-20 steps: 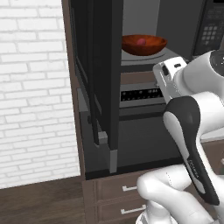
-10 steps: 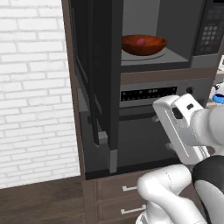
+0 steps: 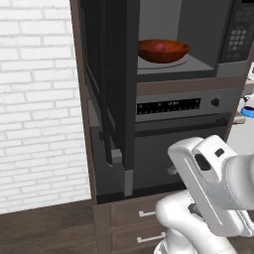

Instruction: Pick the tomato from the sink and place it in the bowl. Then pick the bowl and place it in the microwave. Then close the microwave door and press the start button.

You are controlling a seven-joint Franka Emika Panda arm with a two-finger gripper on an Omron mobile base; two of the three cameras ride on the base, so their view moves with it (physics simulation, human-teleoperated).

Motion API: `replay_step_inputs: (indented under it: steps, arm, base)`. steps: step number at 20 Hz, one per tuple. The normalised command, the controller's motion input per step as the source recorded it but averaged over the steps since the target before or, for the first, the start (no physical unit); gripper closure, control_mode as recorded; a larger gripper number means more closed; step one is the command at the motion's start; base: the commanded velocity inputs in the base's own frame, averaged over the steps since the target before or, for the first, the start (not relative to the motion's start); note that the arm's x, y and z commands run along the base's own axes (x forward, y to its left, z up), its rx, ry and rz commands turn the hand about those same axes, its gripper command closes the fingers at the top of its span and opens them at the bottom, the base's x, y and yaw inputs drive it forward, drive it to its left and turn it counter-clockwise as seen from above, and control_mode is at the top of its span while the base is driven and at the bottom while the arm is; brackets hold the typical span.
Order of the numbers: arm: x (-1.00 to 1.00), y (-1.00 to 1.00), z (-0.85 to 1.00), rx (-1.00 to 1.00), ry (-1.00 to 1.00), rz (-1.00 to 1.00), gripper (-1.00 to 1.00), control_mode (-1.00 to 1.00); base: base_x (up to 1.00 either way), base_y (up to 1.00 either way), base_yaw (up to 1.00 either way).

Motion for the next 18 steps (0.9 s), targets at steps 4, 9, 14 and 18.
replay_step_inputs:
  steps: [4, 9, 14, 18]
  arm:
    - [-0.97, 0.31, 0.00, -0.01, 0.01, 0.00, -1.00, -1.00]
    - [-0.21, 0.50, 0.00, -0.06, -0.01, -0.02, -1.00, -1.00]
    - [-0.01, 0.70, 0.00, -0.10, -0.05, -0.06, -1.00, -1.00]
    - [-0.04, 0.77, 0.00, -0.12, -0.06, -0.06, -1.00, -1.00]
  base:
    - [0.00, 0.00, 0.00]
    - [0.00, 0.00, 0.00]
    - [0.00, 0.00, 0.00]
    - [0.00, 0.00, 0.00]
